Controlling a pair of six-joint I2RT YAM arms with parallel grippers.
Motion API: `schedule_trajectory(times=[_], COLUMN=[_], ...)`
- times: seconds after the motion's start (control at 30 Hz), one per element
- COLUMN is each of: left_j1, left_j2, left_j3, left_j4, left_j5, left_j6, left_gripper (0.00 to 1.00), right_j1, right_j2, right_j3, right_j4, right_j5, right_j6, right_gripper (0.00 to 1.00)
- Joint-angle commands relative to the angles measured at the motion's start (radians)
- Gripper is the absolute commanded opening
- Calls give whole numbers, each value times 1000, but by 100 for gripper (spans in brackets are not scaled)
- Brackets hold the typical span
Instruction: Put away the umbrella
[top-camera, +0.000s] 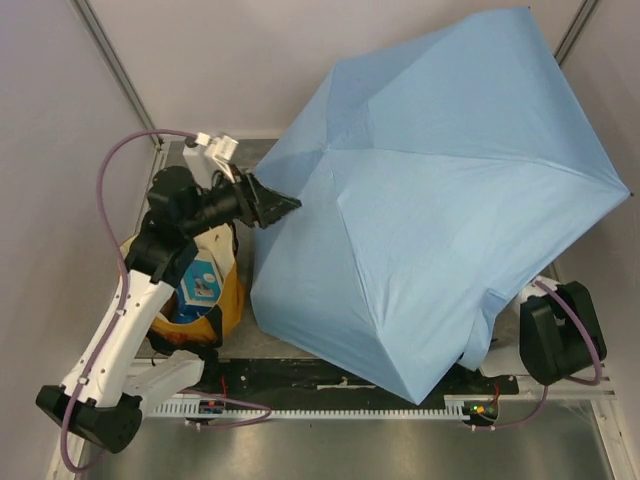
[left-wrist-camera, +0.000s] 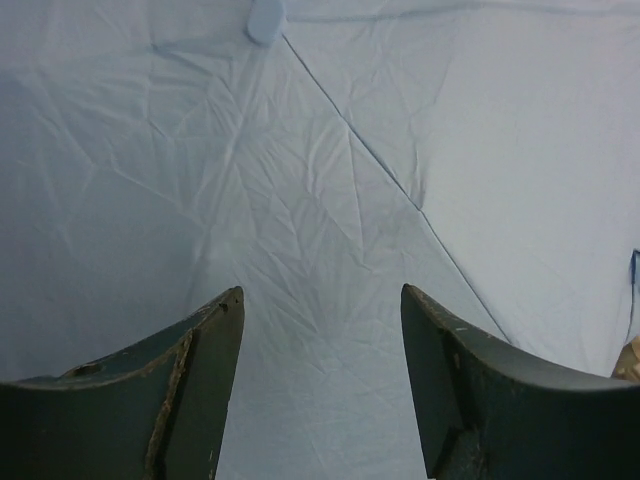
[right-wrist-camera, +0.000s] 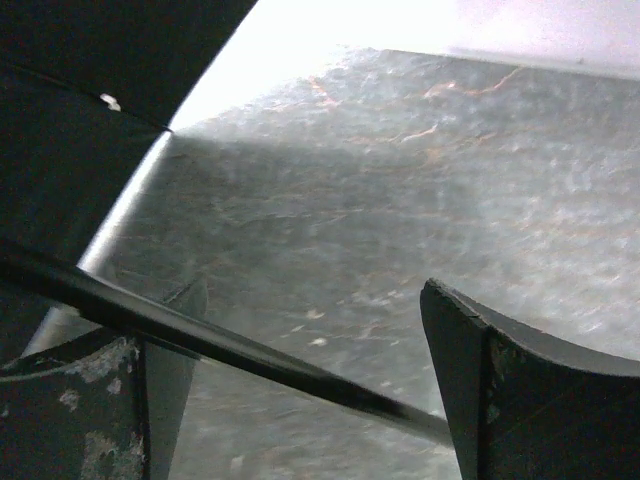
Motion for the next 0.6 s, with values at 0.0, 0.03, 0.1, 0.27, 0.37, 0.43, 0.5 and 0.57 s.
schedule_trajectory(times=[0.0,0.03,0.1,0.27,0.37,0.43,0.5,0.57], left_j1=[-227,-263,-301,-313,-315,-315,-315,-313], left_j2=[-20,-29,-63,-94,-37,-40,-51,-58], left_j3=[121,129,137,225,293,301,301,281], left_j4=[-308,-337,-374,-497,-543,-541,-558,-564], left_j5=[-187,-227,-243,-223,-193,-198,-245,-272], left_j6=[96,113,142,219,196,204,225,254], left_gripper=[70,70,70,71,70,71,80,84], right_j1=[117,140,201,308,371,400,417,442], right_j2=[-89,-112,-128,-125,-74,-30,22,59], right_j3=[65,71,100,163,247,290,335,376], right_j4=[-244,-273,-361,-366,-379,-376,-379,-399], right_j5=[312,353,439,455,559,619,631,655], right_j6=[210,259,359,480,520,543,539,496], right_gripper=[94,94,94,94,95,95,95,95])
